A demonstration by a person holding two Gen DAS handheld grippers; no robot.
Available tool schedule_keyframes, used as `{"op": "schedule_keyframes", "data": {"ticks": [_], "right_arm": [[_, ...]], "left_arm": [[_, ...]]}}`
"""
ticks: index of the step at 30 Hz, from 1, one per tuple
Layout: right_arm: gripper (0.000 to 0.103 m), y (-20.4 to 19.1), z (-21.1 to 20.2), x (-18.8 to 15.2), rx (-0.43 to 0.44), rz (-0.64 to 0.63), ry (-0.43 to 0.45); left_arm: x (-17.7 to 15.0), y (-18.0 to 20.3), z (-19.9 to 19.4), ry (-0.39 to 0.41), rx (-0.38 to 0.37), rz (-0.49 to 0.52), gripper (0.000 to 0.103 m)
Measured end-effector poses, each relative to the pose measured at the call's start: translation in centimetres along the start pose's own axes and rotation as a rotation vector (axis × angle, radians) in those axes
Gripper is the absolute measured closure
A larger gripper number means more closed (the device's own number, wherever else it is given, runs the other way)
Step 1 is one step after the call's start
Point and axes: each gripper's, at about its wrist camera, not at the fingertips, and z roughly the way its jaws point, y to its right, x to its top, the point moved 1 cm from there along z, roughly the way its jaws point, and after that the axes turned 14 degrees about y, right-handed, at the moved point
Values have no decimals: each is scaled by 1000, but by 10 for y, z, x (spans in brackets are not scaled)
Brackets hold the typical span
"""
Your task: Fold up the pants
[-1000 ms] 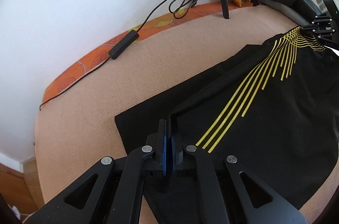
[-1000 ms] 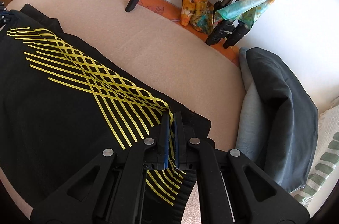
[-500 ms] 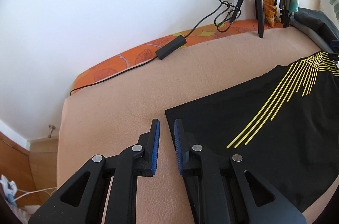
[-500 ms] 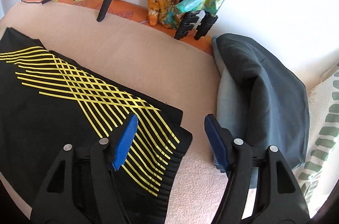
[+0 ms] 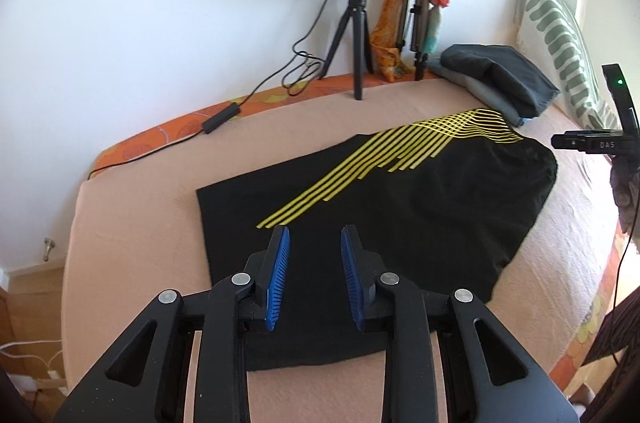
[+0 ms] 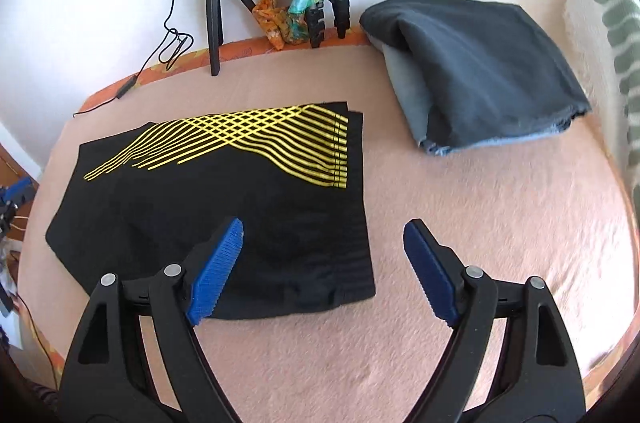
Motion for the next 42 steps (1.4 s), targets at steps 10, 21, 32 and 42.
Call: {"op": "schedule_keyframes", "data": {"ticks": [10, 21, 32, 42], "right_arm": [[18, 32, -8, -51, 80, 283, -66], [18, 34, 27, -54, 118, 391, -63], [73, 21, 37, -25, 49, 273, -26], [73, 5, 38, -11, -6, 132, -25]], "left_arm": [[-28, 66, -17, -79, -151, -32, 78], [-45, 71, -6, -128, -182, -71, 78], [-56, 92, 8, -161, -246, 3, 78], [-53, 92, 10, -178, -255, -70, 78]]}}
